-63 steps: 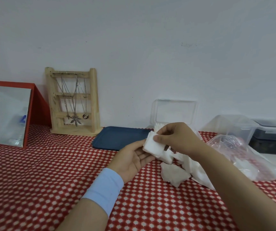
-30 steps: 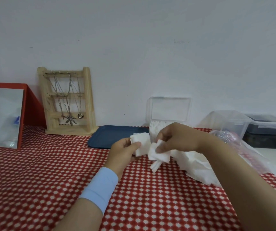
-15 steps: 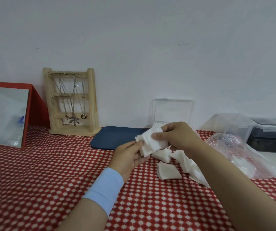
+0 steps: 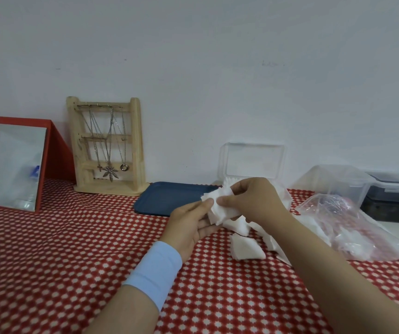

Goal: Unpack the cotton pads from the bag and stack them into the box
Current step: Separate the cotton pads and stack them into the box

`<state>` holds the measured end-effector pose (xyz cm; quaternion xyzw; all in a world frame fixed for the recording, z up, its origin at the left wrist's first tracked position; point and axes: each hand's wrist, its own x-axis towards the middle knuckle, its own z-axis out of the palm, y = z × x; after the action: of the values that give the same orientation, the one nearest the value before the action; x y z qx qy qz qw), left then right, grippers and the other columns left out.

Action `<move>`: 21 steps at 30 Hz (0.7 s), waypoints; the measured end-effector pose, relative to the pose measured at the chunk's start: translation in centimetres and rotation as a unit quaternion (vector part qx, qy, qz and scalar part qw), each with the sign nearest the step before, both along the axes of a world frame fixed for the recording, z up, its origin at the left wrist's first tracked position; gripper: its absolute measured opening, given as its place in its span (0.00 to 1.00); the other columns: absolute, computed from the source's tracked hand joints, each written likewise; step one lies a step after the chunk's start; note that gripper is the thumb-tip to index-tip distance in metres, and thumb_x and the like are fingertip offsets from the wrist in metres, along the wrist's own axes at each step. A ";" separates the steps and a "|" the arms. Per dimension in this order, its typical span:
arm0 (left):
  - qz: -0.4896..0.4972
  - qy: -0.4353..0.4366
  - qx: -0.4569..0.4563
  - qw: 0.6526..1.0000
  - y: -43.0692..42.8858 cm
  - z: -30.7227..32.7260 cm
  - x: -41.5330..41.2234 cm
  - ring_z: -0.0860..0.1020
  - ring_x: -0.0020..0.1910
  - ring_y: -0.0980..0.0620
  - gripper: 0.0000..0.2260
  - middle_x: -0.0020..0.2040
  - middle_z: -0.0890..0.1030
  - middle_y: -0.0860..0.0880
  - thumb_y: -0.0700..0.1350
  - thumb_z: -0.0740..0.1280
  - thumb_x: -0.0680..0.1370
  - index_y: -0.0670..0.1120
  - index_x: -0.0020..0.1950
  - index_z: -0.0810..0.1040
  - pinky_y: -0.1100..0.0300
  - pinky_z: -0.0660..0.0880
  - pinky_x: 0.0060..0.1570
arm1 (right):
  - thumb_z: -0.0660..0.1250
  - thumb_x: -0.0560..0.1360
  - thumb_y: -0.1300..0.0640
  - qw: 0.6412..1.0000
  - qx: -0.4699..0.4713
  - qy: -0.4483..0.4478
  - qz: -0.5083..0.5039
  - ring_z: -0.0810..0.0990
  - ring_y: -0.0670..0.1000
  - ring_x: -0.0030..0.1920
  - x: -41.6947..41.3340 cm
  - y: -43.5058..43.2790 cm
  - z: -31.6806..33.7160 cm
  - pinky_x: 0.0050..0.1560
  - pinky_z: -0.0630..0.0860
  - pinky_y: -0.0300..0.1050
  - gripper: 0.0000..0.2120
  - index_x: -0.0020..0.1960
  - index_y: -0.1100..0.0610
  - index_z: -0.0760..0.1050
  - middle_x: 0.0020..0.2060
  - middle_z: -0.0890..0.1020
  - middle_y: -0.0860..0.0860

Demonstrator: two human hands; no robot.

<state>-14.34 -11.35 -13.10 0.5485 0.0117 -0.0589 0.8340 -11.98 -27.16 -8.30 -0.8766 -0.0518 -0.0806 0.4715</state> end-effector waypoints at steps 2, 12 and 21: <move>0.004 0.013 -0.014 1.000 0.0 -0.1 0.0 0.86 0.53 0.45 0.13 0.54 0.87 0.40 0.45 0.67 0.82 0.39 0.64 0.79 0.55 0.84 0.50 | 0.81 0.68 0.51 1.000 -0.014 -0.012 -0.014 0.84 0.46 0.33 0.1 0.2 -0.2 0.34 0.79 0.41 0.09 0.39 0.52 0.81 0.35 0.85 0.46; 0.060 0.028 -0.003 0.998 0.0 -0.2 0.1 0.87 0.49 0.47 0.11 0.54 0.86 0.42 0.45 0.66 0.83 0.40 0.60 0.80 0.57 0.84 0.43 | 0.82 0.67 0.53 0.997 0.070 0.007 -0.018 0.81 0.54 0.34 0.0 -1.6 1.0 0.34 0.80 0.49 0.16 0.39 0.63 0.79 0.38 0.85 0.60; 0.051 -0.002 0.076 0.996 -0.2 -0.2 0.0 0.87 0.50 0.46 0.11 0.51 0.87 0.42 0.45 0.66 0.83 0.40 0.59 0.83 0.56 0.84 0.44 | 0.81 0.68 0.54 0.995 0.033 0.037 0.084 0.77 0.48 0.28 -0.9 -2.0 2.2 0.30 0.74 0.43 0.14 0.40 0.62 0.81 0.33 0.84 0.55</move>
<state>-14.38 -11.56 -13.33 0.6087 0.0427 -0.0139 0.7922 -12.85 -29.15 -6.10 -0.8556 -0.1051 -0.0098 0.5068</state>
